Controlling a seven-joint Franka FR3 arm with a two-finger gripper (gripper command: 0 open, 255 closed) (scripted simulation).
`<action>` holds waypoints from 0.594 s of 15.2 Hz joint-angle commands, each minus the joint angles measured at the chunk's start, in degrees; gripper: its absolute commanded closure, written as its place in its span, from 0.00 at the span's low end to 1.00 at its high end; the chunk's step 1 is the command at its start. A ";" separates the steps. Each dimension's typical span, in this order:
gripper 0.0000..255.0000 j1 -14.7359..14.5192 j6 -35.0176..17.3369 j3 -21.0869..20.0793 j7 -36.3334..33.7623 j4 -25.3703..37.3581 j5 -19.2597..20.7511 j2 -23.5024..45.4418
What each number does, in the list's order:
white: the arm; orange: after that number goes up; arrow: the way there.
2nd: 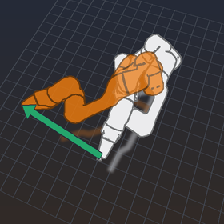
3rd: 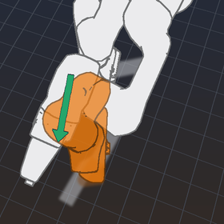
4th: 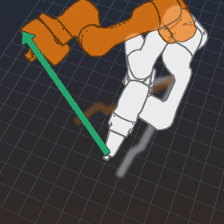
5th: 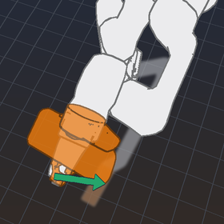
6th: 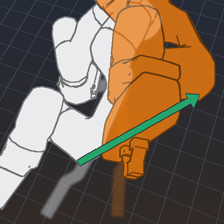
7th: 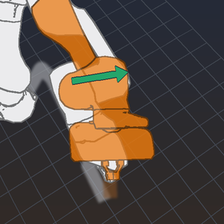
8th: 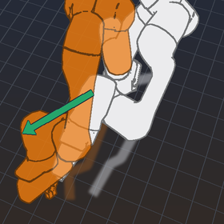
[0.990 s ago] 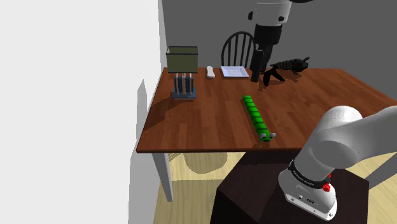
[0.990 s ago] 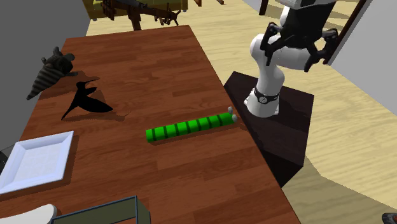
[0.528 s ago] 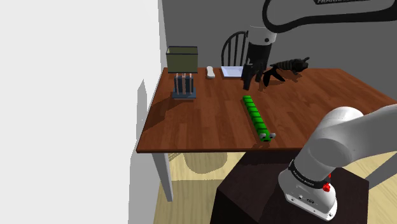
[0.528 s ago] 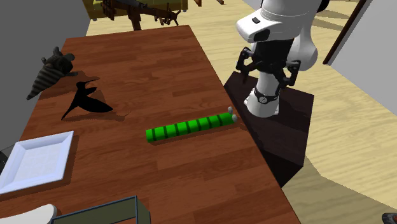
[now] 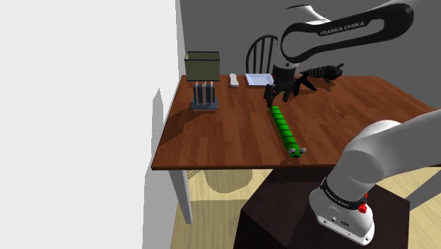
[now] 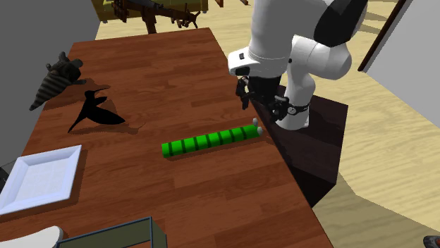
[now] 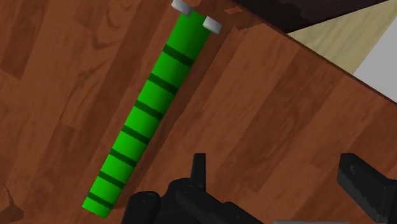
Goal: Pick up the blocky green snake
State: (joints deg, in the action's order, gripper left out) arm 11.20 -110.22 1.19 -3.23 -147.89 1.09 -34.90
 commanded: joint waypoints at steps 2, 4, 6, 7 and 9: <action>0.00 2.56 -5.84 1.28 -2.03 -1.87 1.08 3.53; 0.00 4.18 -9.69 2.12 -3.44 -2.87 1.75 6.17; 0.00 5.80 -13.55 2.99 -4.84 -3.67 2.39 9.01; 0.00 6.59 -15.48 3.44 -5.54 -3.99 2.70 10.50; 0.00 8.17 -19.32 4.37 -6.93 -4.48 3.28 13.63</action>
State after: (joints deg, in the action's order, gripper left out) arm 18.48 -127.97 5.05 -9.49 -152.31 4.01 -22.51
